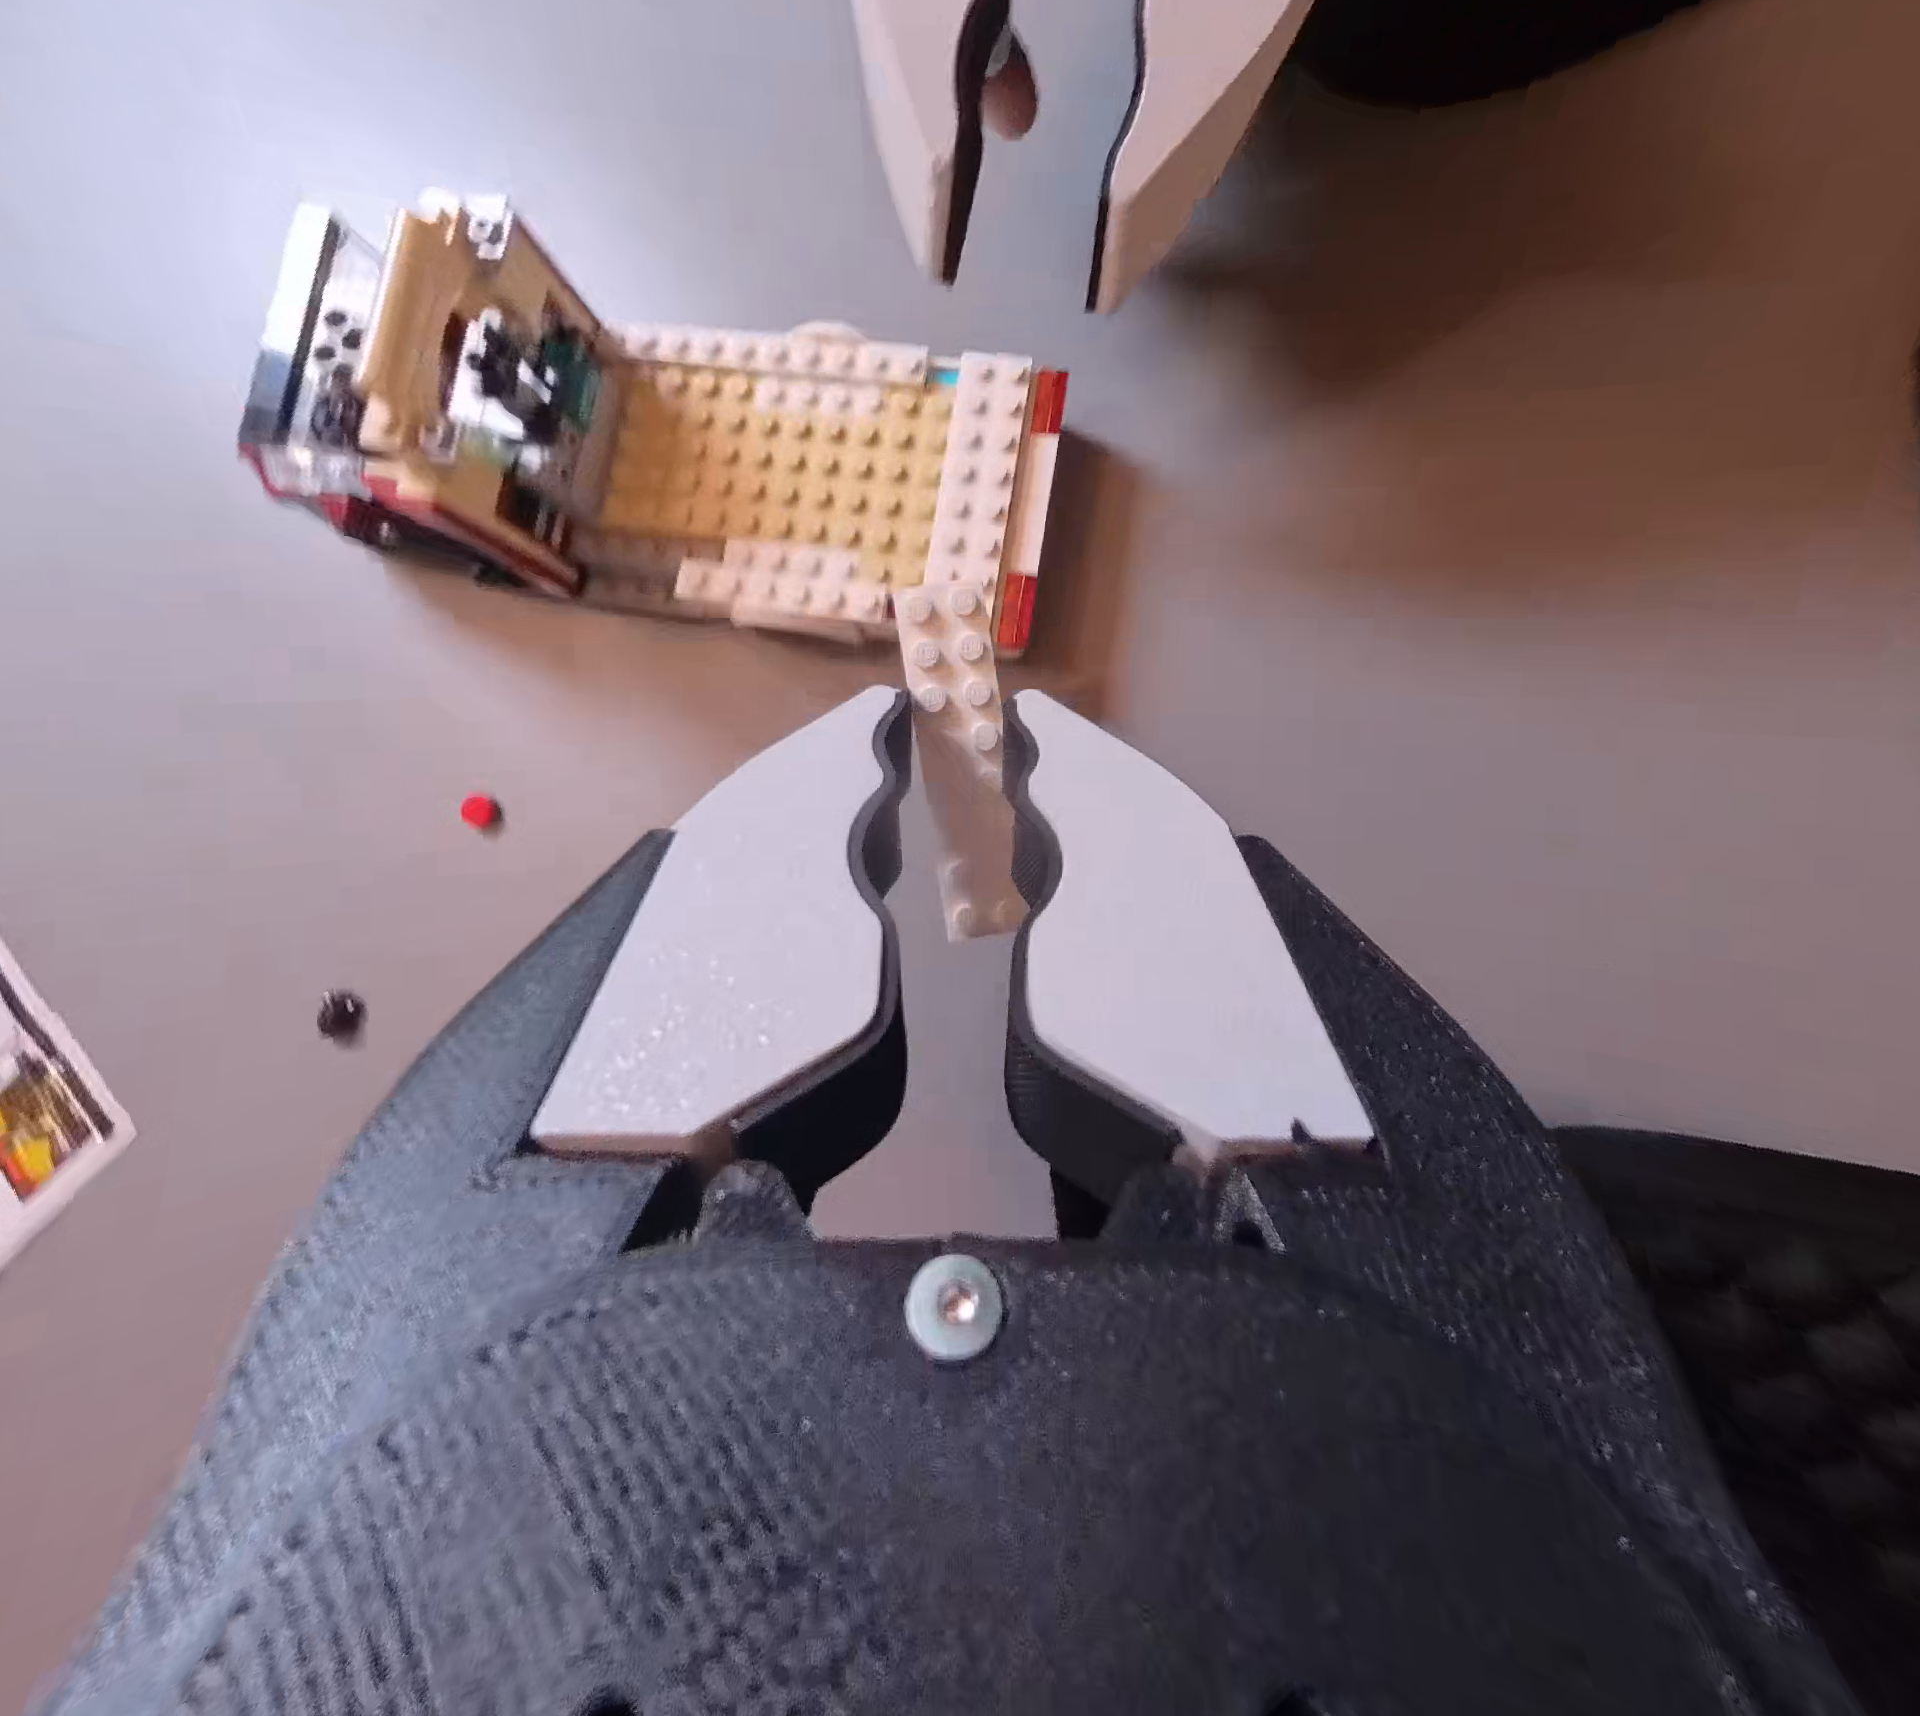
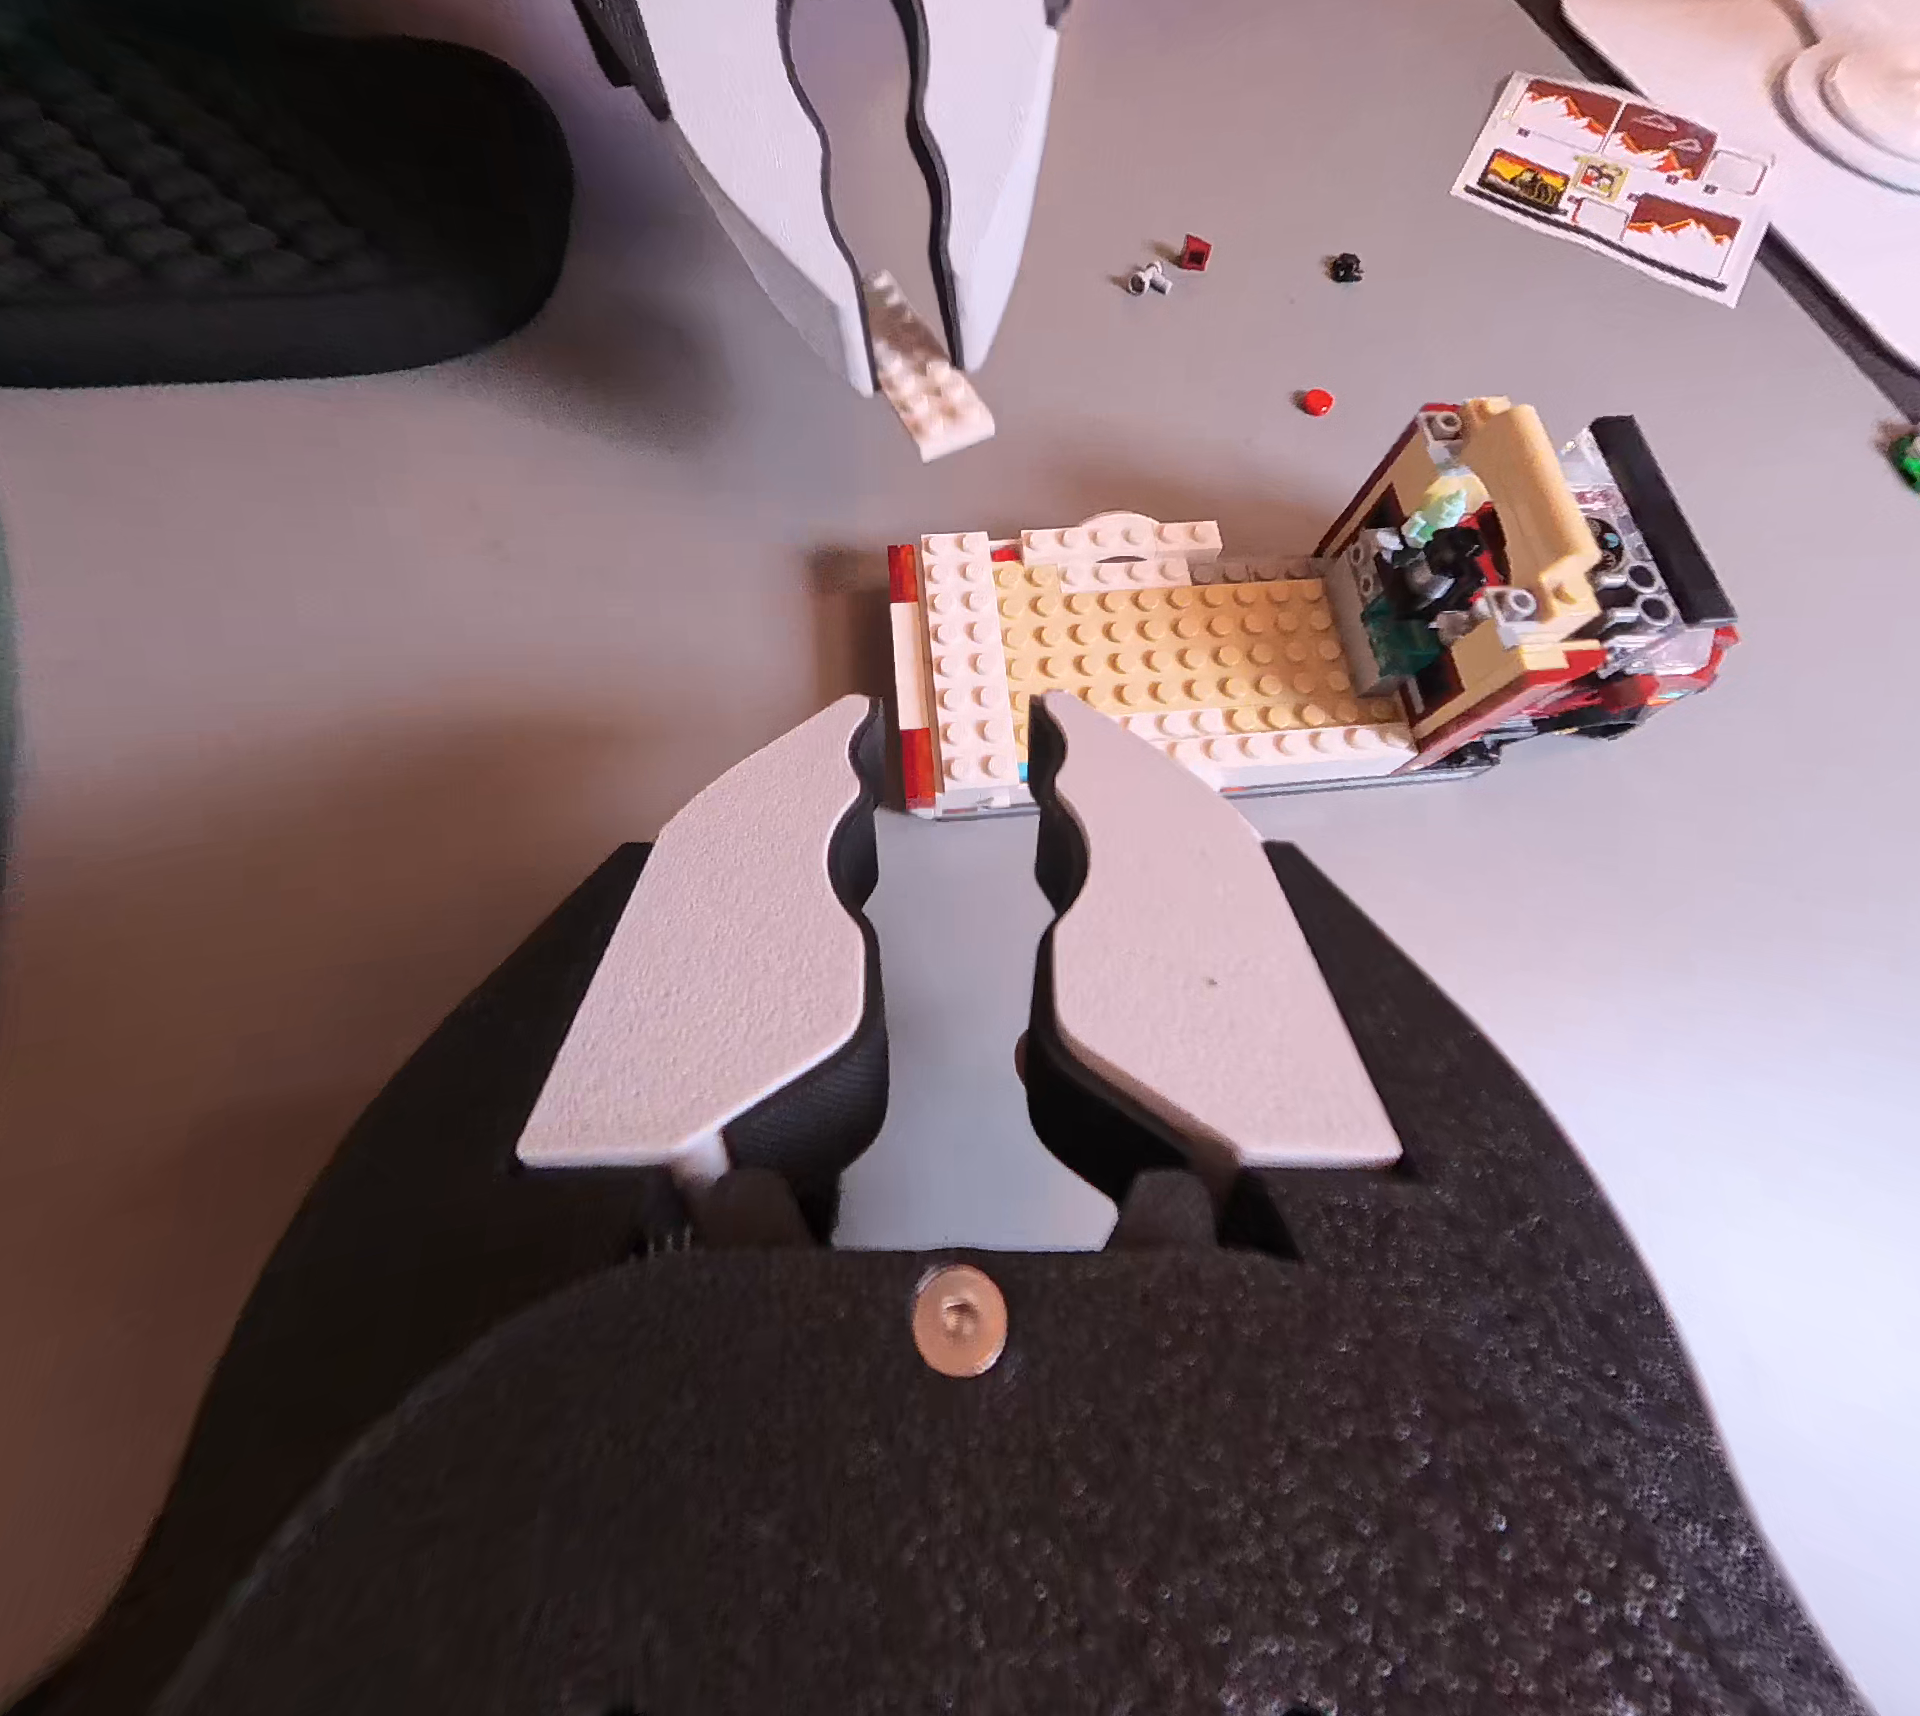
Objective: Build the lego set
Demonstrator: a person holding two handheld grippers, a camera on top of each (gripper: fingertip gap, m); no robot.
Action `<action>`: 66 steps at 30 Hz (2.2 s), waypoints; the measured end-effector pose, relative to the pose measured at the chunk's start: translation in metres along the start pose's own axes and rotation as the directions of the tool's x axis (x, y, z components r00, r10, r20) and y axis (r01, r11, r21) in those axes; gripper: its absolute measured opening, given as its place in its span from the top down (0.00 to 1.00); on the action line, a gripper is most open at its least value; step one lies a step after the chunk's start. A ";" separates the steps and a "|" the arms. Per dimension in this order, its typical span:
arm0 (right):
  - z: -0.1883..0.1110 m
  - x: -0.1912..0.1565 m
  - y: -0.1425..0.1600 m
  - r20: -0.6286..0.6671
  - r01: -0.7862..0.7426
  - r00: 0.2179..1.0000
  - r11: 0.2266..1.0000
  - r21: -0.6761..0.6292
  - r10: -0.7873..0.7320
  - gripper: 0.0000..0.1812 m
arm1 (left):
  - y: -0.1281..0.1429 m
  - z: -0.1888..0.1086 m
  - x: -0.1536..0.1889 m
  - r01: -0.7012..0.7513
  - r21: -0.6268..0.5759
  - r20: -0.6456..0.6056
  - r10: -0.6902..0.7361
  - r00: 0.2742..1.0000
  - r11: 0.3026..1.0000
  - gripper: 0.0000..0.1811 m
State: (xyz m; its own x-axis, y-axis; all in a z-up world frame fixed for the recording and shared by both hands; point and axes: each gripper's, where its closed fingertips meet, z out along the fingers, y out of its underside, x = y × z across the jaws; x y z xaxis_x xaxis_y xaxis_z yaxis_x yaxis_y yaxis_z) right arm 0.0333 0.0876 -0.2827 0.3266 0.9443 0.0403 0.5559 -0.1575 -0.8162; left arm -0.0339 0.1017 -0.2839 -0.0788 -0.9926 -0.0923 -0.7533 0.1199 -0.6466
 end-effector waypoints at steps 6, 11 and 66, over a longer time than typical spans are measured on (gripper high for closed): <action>0.008 0.009 -0.001 -0.072 0.044 0.996 0.999 -0.007 -0.044 0.86 | -0.025 0.031 -0.003 -0.167 -0.054 -0.075 0.163 0.984 0.984 0.91; 0.010 0.012 0.001 -0.064 0.028 0.998 1.000 -0.005 -0.028 0.90 | -0.034 0.044 -0.004 -0.219 -0.052 -0.114 0.212 0.971 0.974 0.91; 0.019 -0.024 0.016 0.112 0.002 0.994 0.998 -0.066 0.005 0.91 | -0.006 0.026 0.024 -0.078 0.069 -0.196 0.090 0.976 0.995 0.91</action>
State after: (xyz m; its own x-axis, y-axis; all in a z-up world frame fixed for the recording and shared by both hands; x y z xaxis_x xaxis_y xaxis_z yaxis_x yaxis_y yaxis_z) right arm 0.0197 0.0685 -0.3080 0.2419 0.9699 -0.0288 0.6061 -0.1743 -0.7761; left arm -0.0145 0.0778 -0.3015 -0.2726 -0.9621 0.0001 -0.6980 0.1977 -0.6882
